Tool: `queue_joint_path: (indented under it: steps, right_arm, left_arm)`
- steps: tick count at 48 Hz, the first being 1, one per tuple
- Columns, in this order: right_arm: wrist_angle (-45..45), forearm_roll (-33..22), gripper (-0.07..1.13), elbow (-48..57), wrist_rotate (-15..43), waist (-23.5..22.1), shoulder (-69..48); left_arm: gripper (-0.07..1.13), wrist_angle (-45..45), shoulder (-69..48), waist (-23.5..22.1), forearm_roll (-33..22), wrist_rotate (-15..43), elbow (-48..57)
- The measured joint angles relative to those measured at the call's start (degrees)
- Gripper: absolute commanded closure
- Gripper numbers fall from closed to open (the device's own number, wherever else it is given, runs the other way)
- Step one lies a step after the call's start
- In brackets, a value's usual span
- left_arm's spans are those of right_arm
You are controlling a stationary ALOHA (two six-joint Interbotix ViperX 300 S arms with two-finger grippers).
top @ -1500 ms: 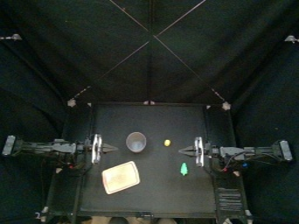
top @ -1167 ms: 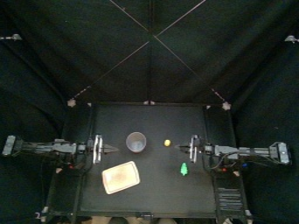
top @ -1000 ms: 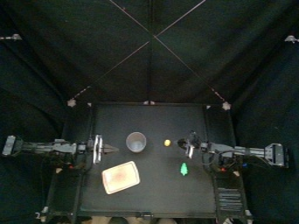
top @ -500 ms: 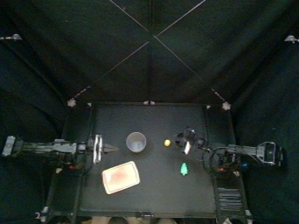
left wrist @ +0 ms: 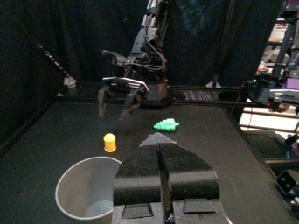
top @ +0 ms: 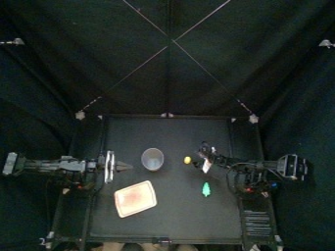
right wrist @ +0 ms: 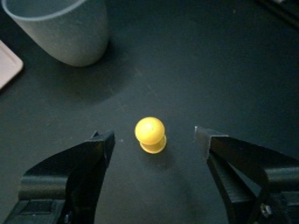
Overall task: Pick the yellow can then place it on the pink plate
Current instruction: Pick the yellow can
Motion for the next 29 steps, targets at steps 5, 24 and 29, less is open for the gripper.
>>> queue_joint_path:
  steps: [5, 24, 29]
  right_arm:
    - [0.9, 0.2, 0.0, -1.8, -0.2, 0.2, 5.0]
    - [6.0, -1.1, 0.01, -9.4, -0.4, -0.4, 17.8]
    - [6.2, -1.3, 0.01, -9.7, -0.4, -0.7, 17.9]
  left_arm:
    - [1.09, 0.0, 0.0, 0.1, 0.1, 0.0, 0.0]
    - [1.09, 0.0, 0.0, 0.1, -1.3, 0.0, 1.1]
    - [1.09, -0.1, 0.0, 0.1, -1.7, 0.0, 1.5]
